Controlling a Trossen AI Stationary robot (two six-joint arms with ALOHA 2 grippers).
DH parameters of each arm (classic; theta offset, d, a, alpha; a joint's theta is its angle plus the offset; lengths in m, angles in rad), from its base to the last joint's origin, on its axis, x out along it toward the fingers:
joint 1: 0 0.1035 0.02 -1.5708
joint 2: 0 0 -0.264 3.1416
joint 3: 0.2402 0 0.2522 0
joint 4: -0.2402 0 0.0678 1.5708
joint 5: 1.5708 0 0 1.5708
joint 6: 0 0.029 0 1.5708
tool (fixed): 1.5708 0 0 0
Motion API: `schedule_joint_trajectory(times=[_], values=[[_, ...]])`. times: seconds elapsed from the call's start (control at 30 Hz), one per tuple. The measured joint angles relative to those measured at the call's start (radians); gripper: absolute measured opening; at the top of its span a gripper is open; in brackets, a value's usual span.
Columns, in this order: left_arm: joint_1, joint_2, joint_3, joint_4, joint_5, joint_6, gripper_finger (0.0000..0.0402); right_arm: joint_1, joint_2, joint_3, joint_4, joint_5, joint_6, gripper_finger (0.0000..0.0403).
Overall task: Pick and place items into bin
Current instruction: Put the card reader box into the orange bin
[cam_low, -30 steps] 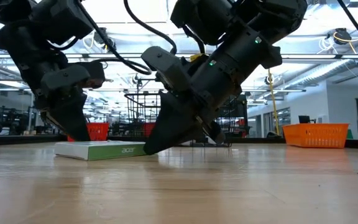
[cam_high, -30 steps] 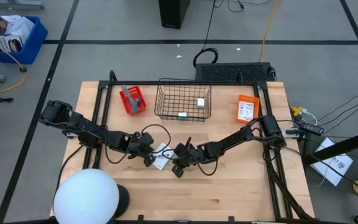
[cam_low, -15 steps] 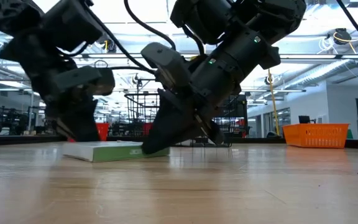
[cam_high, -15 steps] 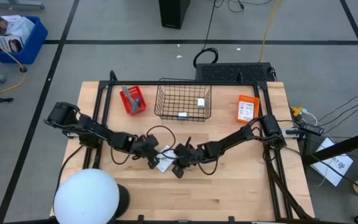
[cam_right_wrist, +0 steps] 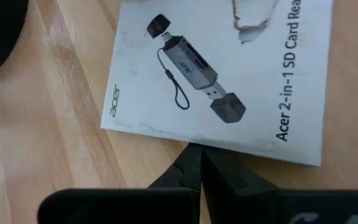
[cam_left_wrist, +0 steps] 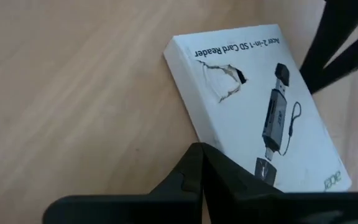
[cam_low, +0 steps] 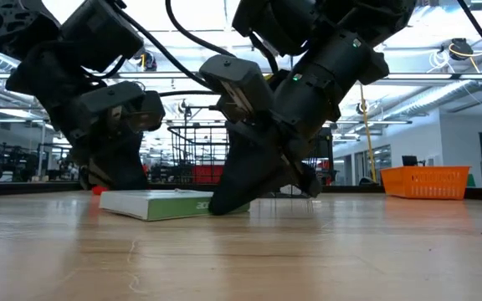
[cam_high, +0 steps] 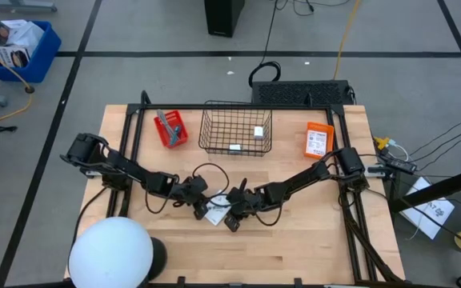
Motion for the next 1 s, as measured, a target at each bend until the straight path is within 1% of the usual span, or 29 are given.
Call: schedule_joint_trajectory(times=[0.2,0.3,0.37,0.43,0.53,0.67,0.77,0.9,1.0], values=[[-0.013,0.002,-0.003,0.044,0.043,0.026,0.0016,0.005,-0.013,-0.002,-0.026,0.013,-0.009,0.0],[-0.019,0.003,-0.003,0.06,0.079,0.027,0.0007,0.029,-0.044,-0.006,-0.051,0.085,-0.026,0.0],[-0.025,0.003,0.001,0.077,0.084,0.027,0.0004,0.039,-0.072,-0.01,-0.072,0.156,-0.034,0.0],[-0.029,0.002,0.001,0.096,0.081,0.028,0.0008,0.041,-0.105,-0.01,-0.088,0.212,-0.035,0.0],[-0.036,0.003,0.001,0.139,0.071,0.043,0.0016,0.048,-0.128,-0.004,-0.107,0.255,-0.035,0.0],[-0.035,0.002,0.001,0.157,0.06,0.049,0.0012,0.048,-0.111,-0.01,-0.126,0.22,-0.033,0.0],[-0.036,0.002,0.001,0.153,0.047,0.051,0.0004,0.051,-0.112,-0.008,-0.113,0.225,-0.032,0.0],[-0.027,0.002,0.0,0.136,0.034,0.048,0.0013,0.067,-0.115,-0.008,-0.106,0.219,-0.037,0.0],[-0.021,0.002,0.0,0.112,0.021,0.045,0.0013,0.077,-0.121,-0.008,-0.084,0.212,-0.038,0.0]])
